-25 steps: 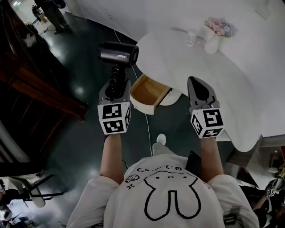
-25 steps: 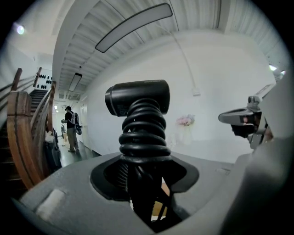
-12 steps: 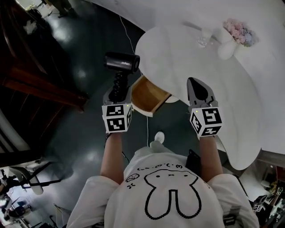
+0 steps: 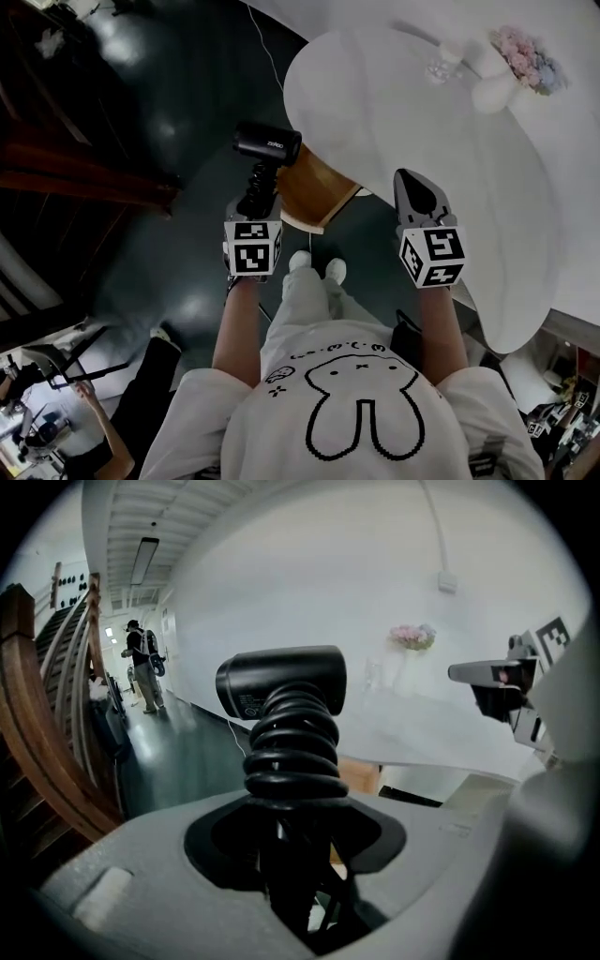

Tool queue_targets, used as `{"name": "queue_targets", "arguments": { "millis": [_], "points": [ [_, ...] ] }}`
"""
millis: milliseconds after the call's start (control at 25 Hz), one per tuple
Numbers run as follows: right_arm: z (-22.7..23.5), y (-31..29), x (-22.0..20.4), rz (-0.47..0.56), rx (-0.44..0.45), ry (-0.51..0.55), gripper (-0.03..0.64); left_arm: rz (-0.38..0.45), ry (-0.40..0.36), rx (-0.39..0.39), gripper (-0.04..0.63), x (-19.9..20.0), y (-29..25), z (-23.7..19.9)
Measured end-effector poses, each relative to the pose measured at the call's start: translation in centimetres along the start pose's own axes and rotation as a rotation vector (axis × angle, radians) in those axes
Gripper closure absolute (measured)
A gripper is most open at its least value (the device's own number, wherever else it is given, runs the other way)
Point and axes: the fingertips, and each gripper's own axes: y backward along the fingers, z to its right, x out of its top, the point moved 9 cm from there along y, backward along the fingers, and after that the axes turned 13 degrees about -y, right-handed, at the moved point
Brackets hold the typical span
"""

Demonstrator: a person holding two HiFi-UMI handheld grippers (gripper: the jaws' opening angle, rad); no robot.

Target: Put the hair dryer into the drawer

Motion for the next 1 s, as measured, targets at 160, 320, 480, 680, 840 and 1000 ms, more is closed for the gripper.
{"name": "queue_targets", "arguments": {
  "millis": [160,320,480,680,840,1000],
  "points": [
    [-0.2,-1.0,-1.1,-0.037,-0.032,-0.043,0.617,-0.078,-0.04,-0.059,0.405,-1.5,-1.5,-0.2],
    [-1.4,-1.5,-1.8,-0.067,-0.048,-0.07,0.617,-0.192,-0.106,-0.138,0.405,-3.1,-2.6,-0.3],
    [-2.3,-1.8,-2.2,-0.09,-0.058,-0.081,0.617,-0.258,-0.158,-0.202,0.405,-4.0,-4.0,-0.2],
    [-2.8,-1.3,-2.7,-0.118,-0.065,-0.094,0.617,-0.387,-0.242,-0.269,0.405,-4.8,-5.7,0.5],
    [-2.8,-0.7,-2.9,-0.122,-0.084,-0.101,0.617,-0.477,-0.304,-0.319,0.403,-4.6,-7.2,1.3],
    [-2.5,0.1,-3.1,-0.118,-0.112,-0.121,0.617,-0.531,-0.42,-0.366,0.404,-4.2,-8.9,2.1]
  ]
}}
